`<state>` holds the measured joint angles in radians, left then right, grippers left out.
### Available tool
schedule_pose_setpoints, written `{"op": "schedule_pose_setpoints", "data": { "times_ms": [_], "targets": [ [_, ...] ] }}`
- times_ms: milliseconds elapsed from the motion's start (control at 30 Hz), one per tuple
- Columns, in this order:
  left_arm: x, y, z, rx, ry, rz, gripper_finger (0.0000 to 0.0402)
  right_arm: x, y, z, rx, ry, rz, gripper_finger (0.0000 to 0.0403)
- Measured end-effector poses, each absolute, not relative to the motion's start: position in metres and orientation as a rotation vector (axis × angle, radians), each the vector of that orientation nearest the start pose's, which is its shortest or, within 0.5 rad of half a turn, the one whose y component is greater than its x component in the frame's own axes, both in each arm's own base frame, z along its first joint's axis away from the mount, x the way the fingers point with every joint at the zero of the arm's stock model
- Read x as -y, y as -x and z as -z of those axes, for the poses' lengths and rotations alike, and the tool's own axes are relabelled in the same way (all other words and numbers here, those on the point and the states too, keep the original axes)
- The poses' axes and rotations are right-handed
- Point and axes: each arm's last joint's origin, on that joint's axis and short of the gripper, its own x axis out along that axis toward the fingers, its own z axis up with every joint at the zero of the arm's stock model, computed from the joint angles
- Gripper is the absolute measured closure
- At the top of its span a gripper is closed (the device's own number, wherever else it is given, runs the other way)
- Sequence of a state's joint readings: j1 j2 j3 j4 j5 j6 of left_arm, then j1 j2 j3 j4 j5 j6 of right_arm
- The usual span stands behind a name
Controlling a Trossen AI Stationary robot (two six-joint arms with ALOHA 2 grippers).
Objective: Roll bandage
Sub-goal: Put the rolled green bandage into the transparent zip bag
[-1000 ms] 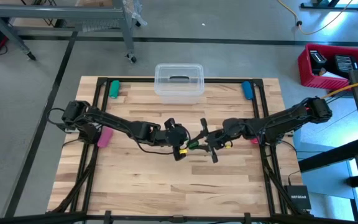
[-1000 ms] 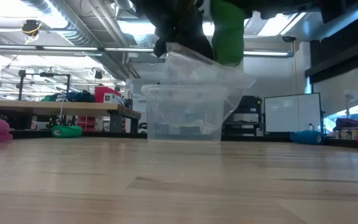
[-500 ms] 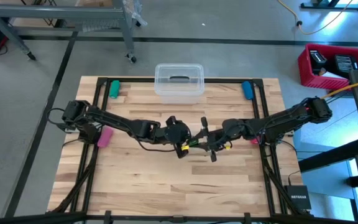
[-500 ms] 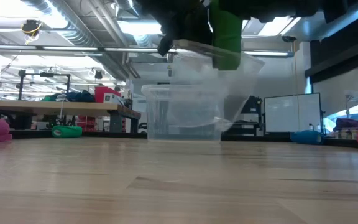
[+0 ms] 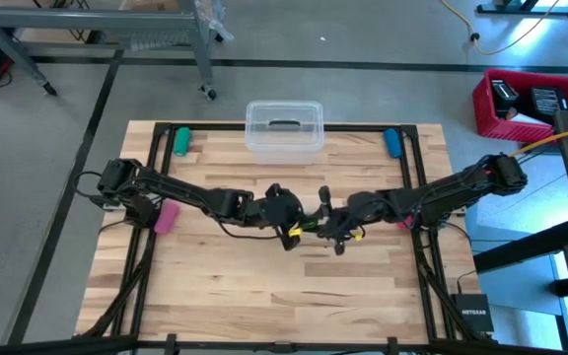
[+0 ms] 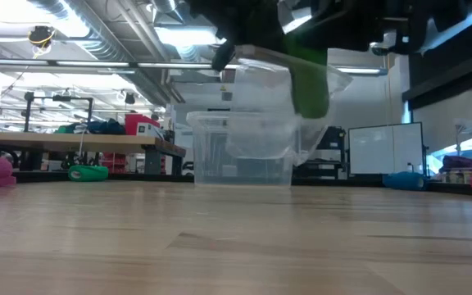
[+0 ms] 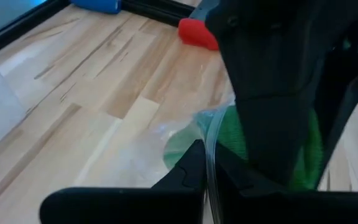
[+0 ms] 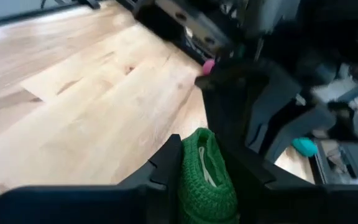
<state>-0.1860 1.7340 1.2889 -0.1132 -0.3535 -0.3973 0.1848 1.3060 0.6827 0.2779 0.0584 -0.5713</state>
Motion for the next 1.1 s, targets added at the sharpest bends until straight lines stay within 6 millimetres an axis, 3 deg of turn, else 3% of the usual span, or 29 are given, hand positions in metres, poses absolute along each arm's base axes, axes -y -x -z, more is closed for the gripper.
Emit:
{"op": "schedule_pose_setpoints", "data": {
  "times_ms": [533, 767, 933, 1100],
  "targets": [
    [0.062, -0.388, -0.261, -0.472, 0.257, -0.276, 0.0399, -0.045, -0.268, -0.223, -0.441, 0.192, -0.057, 0.0301],
    [0.057, -0.390, -0.262, -0.461, 0.265, -0.284, 0.0399, -0.045, -0.267, -0.221, -0.512, 0.054, -0.033, 0.0218],
    [0.058, -0.389, -0.262, -0.464, 0.263, -0.285, 0.0399, -0.047, -0.273, -0.244, -0.547, 0.036, -0.083, 0.0164],
    [0.057, -0.389, -0.260, -0.474, 0.248, -0.290, 0.0399, -0.046, -0.272, -0.262, -0.641, 0.083, -0.032, 0.0147]
  ]
}}
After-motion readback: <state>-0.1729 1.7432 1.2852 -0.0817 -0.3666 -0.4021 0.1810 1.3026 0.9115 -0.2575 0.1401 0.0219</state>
